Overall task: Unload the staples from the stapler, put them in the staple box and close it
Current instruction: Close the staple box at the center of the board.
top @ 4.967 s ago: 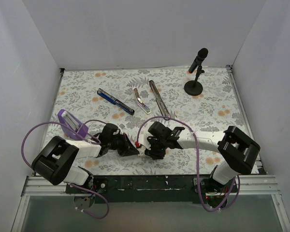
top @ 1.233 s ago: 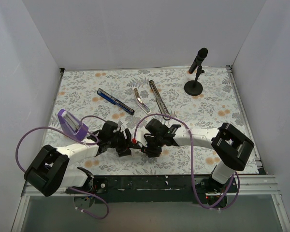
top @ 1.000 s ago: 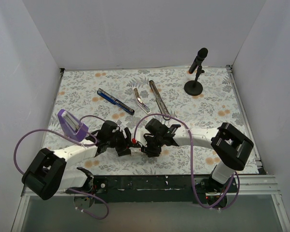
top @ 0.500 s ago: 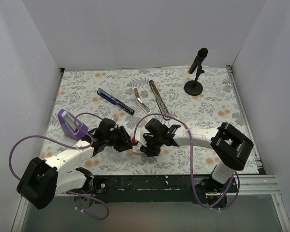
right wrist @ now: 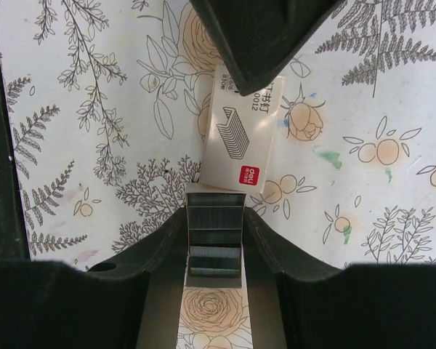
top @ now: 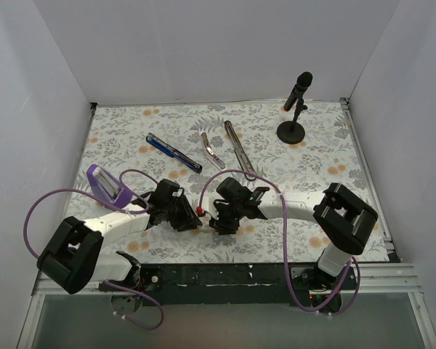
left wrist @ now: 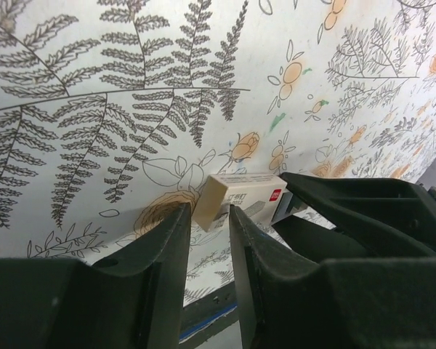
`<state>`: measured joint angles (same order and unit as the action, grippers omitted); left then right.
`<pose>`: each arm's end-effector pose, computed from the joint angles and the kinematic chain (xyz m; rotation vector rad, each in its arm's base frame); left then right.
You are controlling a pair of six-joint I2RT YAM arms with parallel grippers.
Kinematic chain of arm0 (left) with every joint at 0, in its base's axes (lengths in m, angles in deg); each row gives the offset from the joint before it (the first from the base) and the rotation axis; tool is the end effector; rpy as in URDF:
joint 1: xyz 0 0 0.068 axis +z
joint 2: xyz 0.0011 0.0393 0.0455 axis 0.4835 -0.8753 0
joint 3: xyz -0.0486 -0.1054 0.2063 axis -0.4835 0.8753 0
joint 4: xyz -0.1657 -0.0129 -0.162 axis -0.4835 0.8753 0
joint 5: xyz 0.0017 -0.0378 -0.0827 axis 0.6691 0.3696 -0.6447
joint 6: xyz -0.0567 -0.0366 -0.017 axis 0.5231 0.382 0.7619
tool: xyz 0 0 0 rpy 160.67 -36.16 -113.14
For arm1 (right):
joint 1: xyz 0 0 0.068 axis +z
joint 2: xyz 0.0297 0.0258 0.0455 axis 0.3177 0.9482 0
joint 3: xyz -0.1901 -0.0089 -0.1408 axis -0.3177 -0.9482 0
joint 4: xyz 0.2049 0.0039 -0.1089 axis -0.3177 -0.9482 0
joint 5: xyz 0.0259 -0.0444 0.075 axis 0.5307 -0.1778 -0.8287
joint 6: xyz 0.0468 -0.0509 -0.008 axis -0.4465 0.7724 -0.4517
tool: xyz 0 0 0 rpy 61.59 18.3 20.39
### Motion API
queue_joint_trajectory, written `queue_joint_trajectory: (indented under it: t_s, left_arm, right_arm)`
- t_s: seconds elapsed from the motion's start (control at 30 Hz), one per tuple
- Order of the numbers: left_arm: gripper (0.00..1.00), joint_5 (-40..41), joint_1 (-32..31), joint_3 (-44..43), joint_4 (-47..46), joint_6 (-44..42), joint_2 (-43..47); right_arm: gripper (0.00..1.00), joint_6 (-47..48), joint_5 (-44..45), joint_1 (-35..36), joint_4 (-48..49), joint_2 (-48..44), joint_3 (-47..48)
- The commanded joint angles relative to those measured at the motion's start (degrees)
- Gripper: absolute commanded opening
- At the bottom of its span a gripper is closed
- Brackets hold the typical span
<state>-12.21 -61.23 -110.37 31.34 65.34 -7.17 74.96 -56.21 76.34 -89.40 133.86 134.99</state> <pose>0.1709 -0.1275 0.1105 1.4456 -2.6040 0.9532 0.1492 0.2734 0.1307 -1.8347 1.7827 0.6517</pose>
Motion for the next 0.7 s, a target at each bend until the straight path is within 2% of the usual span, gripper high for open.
queue_joint_trajectory:
  t_s: [0.0, 0.1, 0.17, 0.33, 0.53, 0.63, 0.67]
  left_arm:
    - [0.31, 1.77, 0.5, -2.64, 0.45, -1.97, 0.29]
    - [0.36, 1.68, 0.5, -2.73, 0.45, -2.23, 0.2]
    - [0.43, 1.51, 0.5, -2.73, 0.45, -2.32, -0.33]
    - [0.44, 0.63, 0.5, -3.08, -0.07, -2.85, -1.3]
    - [0.56, 1.76, 0.5, -4.21, 1.41, -4.86, 0.81]
    - [0.62, 2.64, 0.5, -7.46, 4.4, -10.83, 2.57]
    - [0.63, 3.52, 0.5, -8.43, 6.93, -15.98, 2.92]
  right_arm:
    - [0.41, -0.5, -0.03, 0.19, 1.01, 1.7, 2.02]
    - [0.41, -0.94, 0.76, 0.19, 1.62, 1.7, 1.93]
    - [0.41, -1.12, 1.28, 0.1, 1.89, 2.05, 1.84]
    - [0.41, -1.56, 1.38, 0.01, 2.33, 2.58, 1.76]
    - [0.41, -1.73, 1.38, -0.17, 1.89, 1.79, 1.49]
    - [0.41, -1.91, 2.25, -0.25, 0.93, 0.74, 1.23]
    - [0.41, -2.17, 2.87, -0.34, 0.75, 0.3, 0.62]
